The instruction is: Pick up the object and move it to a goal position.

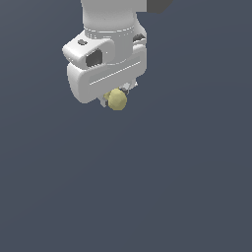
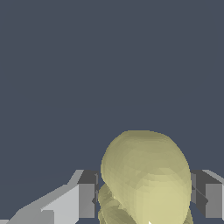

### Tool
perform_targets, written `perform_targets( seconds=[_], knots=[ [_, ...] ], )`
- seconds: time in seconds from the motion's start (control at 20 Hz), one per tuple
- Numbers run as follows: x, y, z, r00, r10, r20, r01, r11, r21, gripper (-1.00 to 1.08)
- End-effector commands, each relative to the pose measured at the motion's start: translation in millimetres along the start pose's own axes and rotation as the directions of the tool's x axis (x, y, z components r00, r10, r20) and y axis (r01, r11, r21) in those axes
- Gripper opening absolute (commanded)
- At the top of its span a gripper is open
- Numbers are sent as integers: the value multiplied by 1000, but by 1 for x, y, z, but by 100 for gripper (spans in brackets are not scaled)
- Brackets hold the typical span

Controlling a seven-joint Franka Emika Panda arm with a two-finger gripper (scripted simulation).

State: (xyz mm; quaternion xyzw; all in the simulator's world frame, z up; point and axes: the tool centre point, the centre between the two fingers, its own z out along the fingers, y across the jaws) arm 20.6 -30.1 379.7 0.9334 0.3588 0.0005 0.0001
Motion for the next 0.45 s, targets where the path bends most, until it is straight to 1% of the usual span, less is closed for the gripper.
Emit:
perform_targets(
  seconds=[0.0, 0.4],
  knots=[
    [3, 1, -8, 1000, 0, 1, 0, 1000, 1, -100],
    [6, 3, -16, 1000, 0, 1, 0, 1000, 1, -100]
  ],
)
